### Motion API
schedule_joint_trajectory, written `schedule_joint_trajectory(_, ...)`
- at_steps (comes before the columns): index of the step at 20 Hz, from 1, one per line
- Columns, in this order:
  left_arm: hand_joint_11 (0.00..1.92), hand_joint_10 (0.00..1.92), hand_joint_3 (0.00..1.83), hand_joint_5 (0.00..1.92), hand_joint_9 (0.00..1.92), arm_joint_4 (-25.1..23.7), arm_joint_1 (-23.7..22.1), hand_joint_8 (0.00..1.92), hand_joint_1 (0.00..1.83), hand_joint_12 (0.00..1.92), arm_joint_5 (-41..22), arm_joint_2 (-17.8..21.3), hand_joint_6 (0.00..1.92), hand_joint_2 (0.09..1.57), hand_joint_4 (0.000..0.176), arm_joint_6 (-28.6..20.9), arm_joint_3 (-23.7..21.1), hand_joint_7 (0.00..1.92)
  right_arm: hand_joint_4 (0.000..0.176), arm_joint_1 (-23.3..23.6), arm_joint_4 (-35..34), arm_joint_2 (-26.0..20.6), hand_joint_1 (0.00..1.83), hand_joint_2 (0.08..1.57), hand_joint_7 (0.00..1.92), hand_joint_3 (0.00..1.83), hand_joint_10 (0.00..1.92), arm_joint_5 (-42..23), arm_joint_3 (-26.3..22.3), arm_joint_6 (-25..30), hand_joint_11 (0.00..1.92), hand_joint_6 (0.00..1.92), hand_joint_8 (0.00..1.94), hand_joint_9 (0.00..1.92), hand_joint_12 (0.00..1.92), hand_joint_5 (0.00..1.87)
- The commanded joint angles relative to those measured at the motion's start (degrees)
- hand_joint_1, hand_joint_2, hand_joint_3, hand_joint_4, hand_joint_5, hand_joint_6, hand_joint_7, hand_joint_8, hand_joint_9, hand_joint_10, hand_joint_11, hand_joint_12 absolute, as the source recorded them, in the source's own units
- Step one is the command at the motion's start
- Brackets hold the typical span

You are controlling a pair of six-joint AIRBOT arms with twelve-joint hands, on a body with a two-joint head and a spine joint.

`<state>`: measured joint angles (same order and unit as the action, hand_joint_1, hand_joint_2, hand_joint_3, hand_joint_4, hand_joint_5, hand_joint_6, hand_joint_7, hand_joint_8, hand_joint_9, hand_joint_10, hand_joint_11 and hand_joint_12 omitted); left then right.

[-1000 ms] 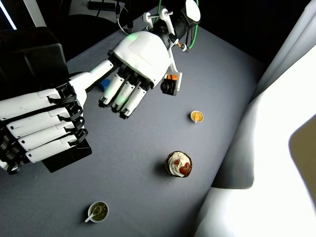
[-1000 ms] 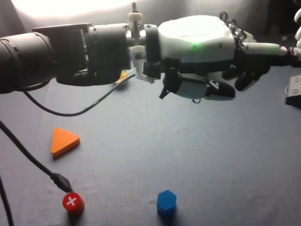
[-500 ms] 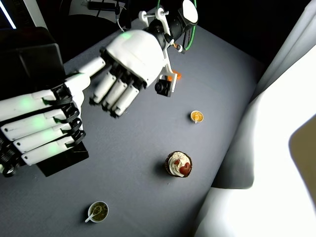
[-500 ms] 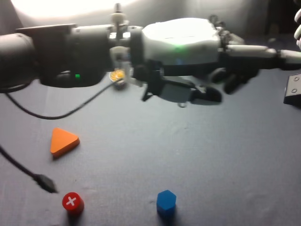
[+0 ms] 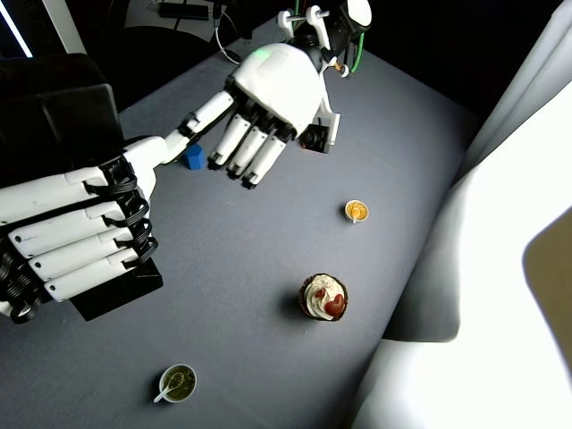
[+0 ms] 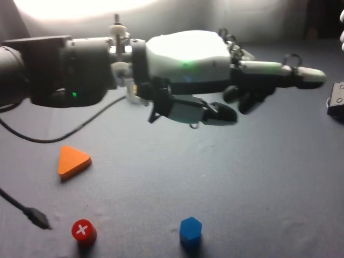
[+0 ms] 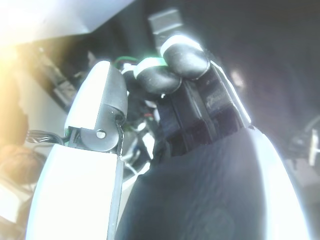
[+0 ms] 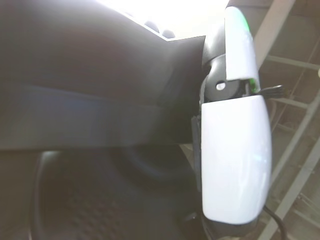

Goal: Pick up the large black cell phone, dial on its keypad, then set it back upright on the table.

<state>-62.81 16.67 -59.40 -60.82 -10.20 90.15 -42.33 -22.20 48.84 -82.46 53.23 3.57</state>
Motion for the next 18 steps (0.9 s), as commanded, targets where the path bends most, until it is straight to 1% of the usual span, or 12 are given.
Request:
schedule_joint_trajectory(1,0.56,1.92,0.00,0.00,0.70,4.4,-1.0,1.61,1.30,1.92,-4.2,-0.5,0.00,1.30,0.118,0.4,-0.3,0.62,0.000,0.8,0.4,-0.6,1.37,1.14,0.88,0.00,1.39,-8.0,0.5,1.0,0.82,0.72,1.21,0.85,1.37,0.97)
schedule_joint_trajectory(4,0.58,1.92,0.00,0.01,0.71,4.4,-1.4,1.62,1.30,1.92,-3.1,-2.7,0.00,1.30,0.121,1.6,-0.2,0.62,0.000,0.8,0.4,-0.6,1.37,1.14,0.88,0.00,1.36,-8.0,0.6,1.0,0.86,0.71,1.23,0.87,1.30,0.97)
schedule_joint_trajectory(5,0.47,1.92,0.00,0.01,0.68,4.4,-1.3,1.62,1.29,1.92,-3.0,-3.3,0.00,1.30,0.126,2.0,-0.1,0.61,0.000,0.8,0.4,-0.6,1.37,1.15,0.87,0.00,1.37,-8.0,0.6,1.0,0.86,0.74,1.25,0.86,1.29,0.96)
schedule_joint_trajectory(6,0.48,1.92,0.00,0.01,0.67,4.4,-1.0,1.63,1.29,1.92,-2.8,-3.9,0.00,1.30,0.121,2.3,0.1,0.61,0.000,0.8,0.3,-0.6,1.29,1.12,0.94,0.00,1.18,-8.0,0.6,1.0,0.84,0.65,1.26,0.89,1.34,1.05)
schedule_joint_trajectory(8,0.52,1.92,0.00,0.00,0.68,4.4,-0.8,1.64,1.29,1.92,-1.8,-4.9,0.00,1.31,0.121,3.0,0.5,0.60,0.000,0.8,0.3,-0.5,1.27,1.11,0.96,0.00,1.12,-8.0,0.5,1.0,0.83,0.61,1.27,0.92,1.40,1.07)
schedule_joint_trajectory(10,0.55,1.92,0.00,0.00,0.70,4.3,-0.7,1.64,1.29,1.92,-0.5,-5.5,0.00,1.30,0.119,3.8,1.0,0.61,0.000,0.8,0.4,-0.5,1.27,1.11,0.96,0.00,1.13,-8.0,0.4,1.0,0.82,0.58,1.27,0.92,1.41,1.08)
schedule_joint_trajectory(11,0.52,1.92,0.00,0.00,0.69,4.2,-0.8,1.64,1.29,1.92,0.2,-5.7,0.00,1.31,0.121,4.2,1.2,0.61,0.000,0.9,0.4,-0.5,1.35,1.13,0.90,0.00,1.33,-8.0,0.3,1.0,0.83,0.67,1.23,0.87,1.37,1.00)
schedule_joint_trajectory(13,0.49,1.92,0.00,0.00,0.69,4.3,-1.0,1.63,1.30,1.92,1.5,-6.0,0.00,1.30,0.122,5.2,2.2,0.62,0.000,1.0,0.4,-0.5,1.27,1.11,0.96,0.00,1.15,-8.0,0.3,1.0,0.84,0.60,1.26,0.92,1.39,1.08)
schedule_joint_trajectory(14,0.49,1.92,0.00,0.00,0.69,4.3,-1.1,1.64,1.29,1.92,1.7,-6.2,0.00,1.30,0.121,5.4,2.8,0.61,0.000,1.1,0.4,-0.5,1.35,1.14,0.88,0.00,1.37,-7.9,0.3,1.0,0.83,0.69,1.26,0.85,1.40,0.98)
schedule_joint_trajectory(15,0.50,1.92,0.00,0.00,0.71,4.3,-1.1,1.62,1.30,1.92,1.8,-6.2,0.00,1.30,0.120,5.6,3.3,0.62,0.000,1.2,0.4,-0.5,1.36,1.15,0.86,0.00,1.41,-7.8,0.3,0.9,0.84,0.74,1.27,0.83,1.38,0.96)
schedule_joint_trajectory(16,0.51,1.92,0.00,0.01,0.71,4.3,-1.1,1.62,1.30,1.92,1.9,-6.2,0.00,1.30,0.121,5.6,3.6,0.62,0.000,1.3,0.4,-0.5,1.28,1.13,0.93,0.00,1.21,-7.8,0.3,0.9,0.85,0.67,1.28,0.89,1.37,1.04)
schedule_joint_trajectory(18,0.49,1.92,0.00,0.00,0.69,4.3,-1.4,1.64,1.29,1.92,1.6,-6.5,0.00,1.31,0.115,5.7,4.4,0.61,0.000,1.4,0.4,-0.4,1.36,1.15,0.86,0.00,1.39,-7.7,0.2,0.9,0.84,0.75,1.27,0.84,1.33,0.95)
